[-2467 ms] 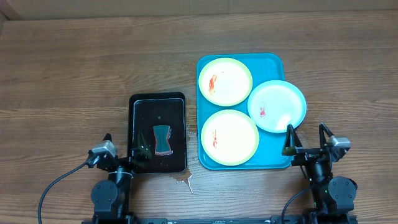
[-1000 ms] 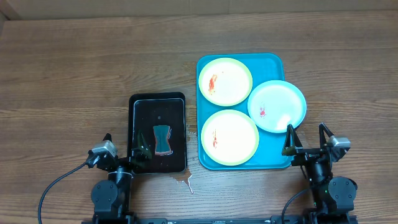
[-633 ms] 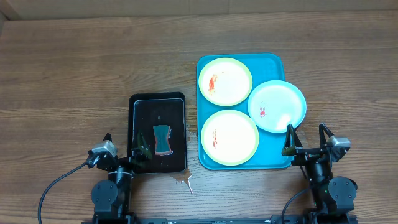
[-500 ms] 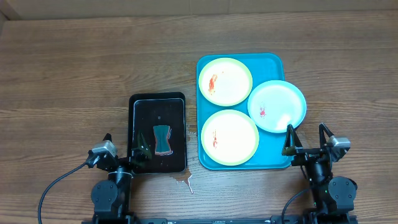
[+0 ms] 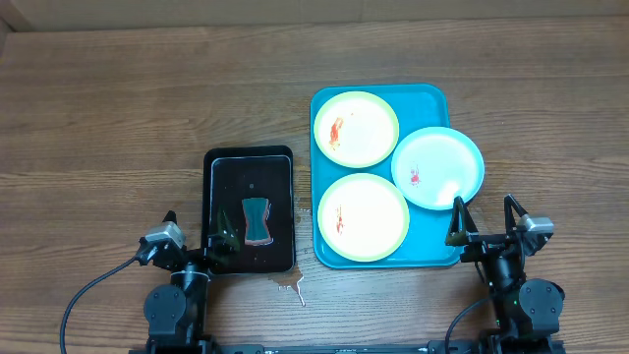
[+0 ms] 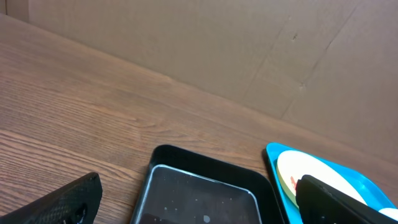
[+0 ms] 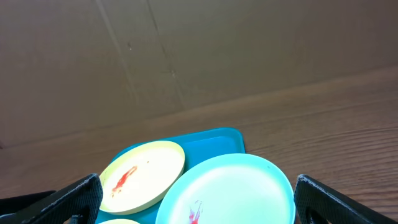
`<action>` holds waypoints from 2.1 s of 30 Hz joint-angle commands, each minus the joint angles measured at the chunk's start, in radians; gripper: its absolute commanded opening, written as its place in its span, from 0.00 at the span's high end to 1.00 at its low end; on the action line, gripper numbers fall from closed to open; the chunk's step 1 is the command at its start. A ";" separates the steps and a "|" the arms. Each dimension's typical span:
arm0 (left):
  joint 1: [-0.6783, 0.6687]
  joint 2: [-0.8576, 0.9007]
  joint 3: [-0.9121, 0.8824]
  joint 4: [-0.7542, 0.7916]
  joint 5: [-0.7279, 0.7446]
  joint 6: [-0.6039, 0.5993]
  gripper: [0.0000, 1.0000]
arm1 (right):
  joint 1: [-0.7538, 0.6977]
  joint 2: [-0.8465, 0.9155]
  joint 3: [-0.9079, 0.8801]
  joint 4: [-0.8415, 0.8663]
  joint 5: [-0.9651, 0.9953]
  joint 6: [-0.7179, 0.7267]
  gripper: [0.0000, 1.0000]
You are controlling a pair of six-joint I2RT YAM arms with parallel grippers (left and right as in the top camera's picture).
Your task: Clean dirty plates on tray and stack at the side
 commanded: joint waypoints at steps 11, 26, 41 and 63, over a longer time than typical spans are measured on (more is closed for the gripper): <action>-0.005 -0.010 -0.003 0.002 0.005 -0.013 0.00 | 0.007 -0.006 -0.010 0.003 0.008 -0.001 0.00; -0.005 -0.010 -0.003 0.007 0.004 -0.013 0.00 | 0.007 -0.006 -0.010 0.003 0.008 -0.001 0.00; -0.006 -0.008 0.056 0.162 0.169 -0.092 0.00 | 0.007 0.000 0.058 0.054 -0.245 0.003 0.00; -0.007 1.087 1.368 -1.019 0.348 0.045 0.00 | 0.008 0.940 1.183 -0.811 -0.355 -0.024 0.00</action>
